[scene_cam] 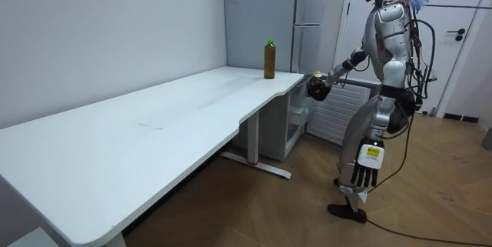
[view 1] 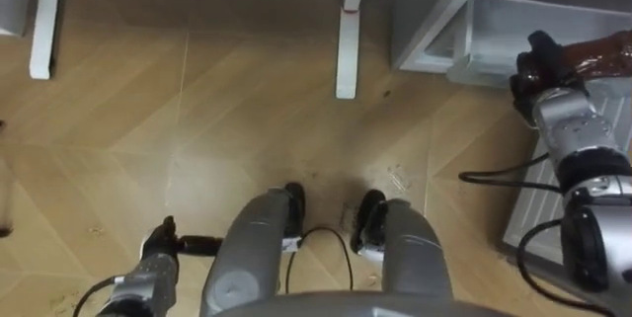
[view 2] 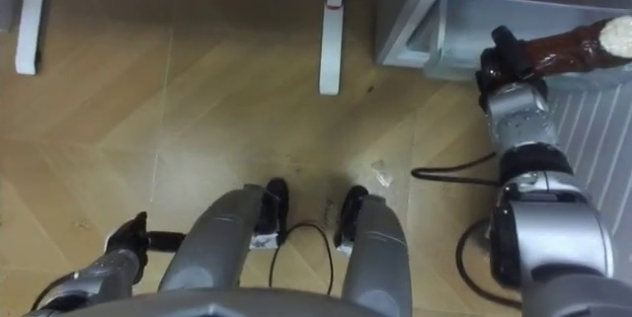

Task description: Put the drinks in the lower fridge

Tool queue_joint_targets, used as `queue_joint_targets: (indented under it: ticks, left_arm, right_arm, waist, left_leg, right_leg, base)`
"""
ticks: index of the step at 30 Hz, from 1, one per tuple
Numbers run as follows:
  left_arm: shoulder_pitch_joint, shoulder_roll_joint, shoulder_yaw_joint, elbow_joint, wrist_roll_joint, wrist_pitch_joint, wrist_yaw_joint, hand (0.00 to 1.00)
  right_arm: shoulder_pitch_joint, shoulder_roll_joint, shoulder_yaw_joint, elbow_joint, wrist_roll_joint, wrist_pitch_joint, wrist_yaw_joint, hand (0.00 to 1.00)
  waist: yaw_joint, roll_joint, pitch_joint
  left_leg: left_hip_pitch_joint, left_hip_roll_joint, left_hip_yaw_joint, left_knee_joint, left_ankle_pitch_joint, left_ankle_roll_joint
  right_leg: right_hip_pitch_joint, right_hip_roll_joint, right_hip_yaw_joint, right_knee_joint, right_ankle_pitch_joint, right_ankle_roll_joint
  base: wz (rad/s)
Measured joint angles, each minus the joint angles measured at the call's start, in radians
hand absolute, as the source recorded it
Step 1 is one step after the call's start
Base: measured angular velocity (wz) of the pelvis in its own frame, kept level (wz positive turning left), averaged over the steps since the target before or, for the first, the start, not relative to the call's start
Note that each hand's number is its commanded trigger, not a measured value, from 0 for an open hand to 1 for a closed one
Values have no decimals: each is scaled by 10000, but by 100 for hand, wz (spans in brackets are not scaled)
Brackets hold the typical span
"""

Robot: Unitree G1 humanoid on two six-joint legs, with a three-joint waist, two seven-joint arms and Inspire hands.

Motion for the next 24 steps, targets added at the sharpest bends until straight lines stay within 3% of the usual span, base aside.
queue_joint_targets:
  ticks: [4,12,18,24]
  left_arm:
    - [-156,87,-442,-74,14,22,280,0]
    - [-160,358,-452,-110,23,-132,396,0]
    - [-122,360,-451,-140,35,-104,532,0]
    - [-105,383,-541,-223,63,-15,591,0]
  right_arm:
    - [-125,-80,4,-46,-35,-62,-201,100]
    - [-939,-267,-5,-58,-91,-61,-733,100]
    - [-1035,-616,14,-412,115,-78,-770,100]
    - [-1035,-765,194,-456,1304,-359,-550,100]
  waist:
    - [-44,-19,-5]
    - [-257,-9,-9]
    - [2,0,-10]
    - [271,9,-14]
  left_leg:
    - [-646,6,-8,213,-3,5]
    - [-1640,32,108,1072,-182,167]
    - [-2133,154,266,1936,-459,150]
    - [-2404,223,244,2463,-597,68]
  right_leg:
    - [-637,-63,0,205,2,-2]
    - [-1687,-175,137,1086,-157,-53]
    - [-2261,-161,375,1911,-404,-75]
    - [-2554,-174,402,2482,-634,-135]
  base:
    - [1]
    - [0]
    - [-6]
    - [3]
